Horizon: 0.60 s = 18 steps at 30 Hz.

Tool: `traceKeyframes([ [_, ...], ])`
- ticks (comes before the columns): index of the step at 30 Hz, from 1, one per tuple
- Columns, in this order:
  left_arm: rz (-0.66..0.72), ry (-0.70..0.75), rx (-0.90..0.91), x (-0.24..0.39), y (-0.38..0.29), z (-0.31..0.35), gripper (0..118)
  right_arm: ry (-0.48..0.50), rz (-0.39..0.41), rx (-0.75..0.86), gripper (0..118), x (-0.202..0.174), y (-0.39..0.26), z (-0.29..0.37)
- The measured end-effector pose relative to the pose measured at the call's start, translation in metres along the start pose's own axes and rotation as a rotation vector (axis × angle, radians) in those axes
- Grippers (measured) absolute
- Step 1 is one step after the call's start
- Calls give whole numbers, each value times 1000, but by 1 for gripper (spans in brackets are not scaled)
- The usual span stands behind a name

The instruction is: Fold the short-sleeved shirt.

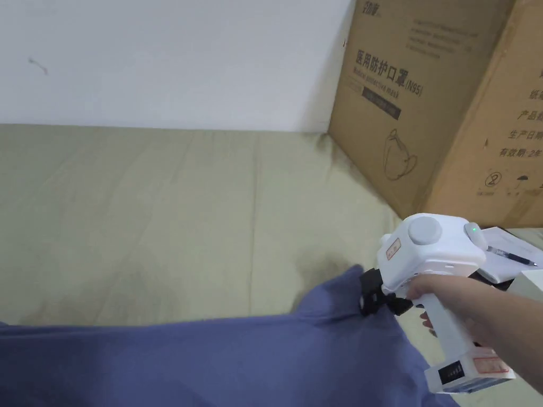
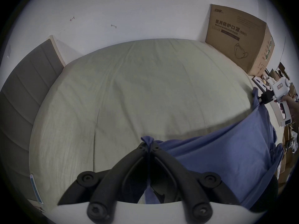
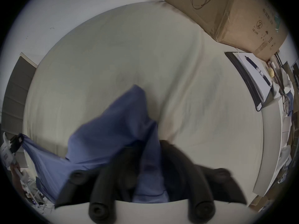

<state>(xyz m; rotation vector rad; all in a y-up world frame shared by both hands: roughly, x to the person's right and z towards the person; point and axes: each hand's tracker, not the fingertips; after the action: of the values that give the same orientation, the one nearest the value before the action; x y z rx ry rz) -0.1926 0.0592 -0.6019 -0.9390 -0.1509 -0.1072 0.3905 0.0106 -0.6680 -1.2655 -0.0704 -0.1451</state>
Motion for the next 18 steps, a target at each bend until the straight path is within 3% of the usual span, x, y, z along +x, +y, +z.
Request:
traceKeyframes([
  [1,2,-3,-10,-1,0,0,0,20,0,6,1,3,1,6],
  [2,8,-6,-11,-2,-1,0,0,82,-11,-2,1,3,-1,13],
  [3,20,-6,-7,-4,-2,2,0,53,-1,24,1,5,-2,22],
  [6,62,-20,-10,-5,-1,14,0,111,40,101,1,9,-12,59],
  [8,65,-22,3,-6,1,32,0,152,10,169,1,13,-23,93],
  [14,100,-56,121,-13,25,119,0,153,7,336,1,20,-54,207],
  [18,81,-39,242,-15,50,190,0,203,-7,490,1,20,-59,290],
])
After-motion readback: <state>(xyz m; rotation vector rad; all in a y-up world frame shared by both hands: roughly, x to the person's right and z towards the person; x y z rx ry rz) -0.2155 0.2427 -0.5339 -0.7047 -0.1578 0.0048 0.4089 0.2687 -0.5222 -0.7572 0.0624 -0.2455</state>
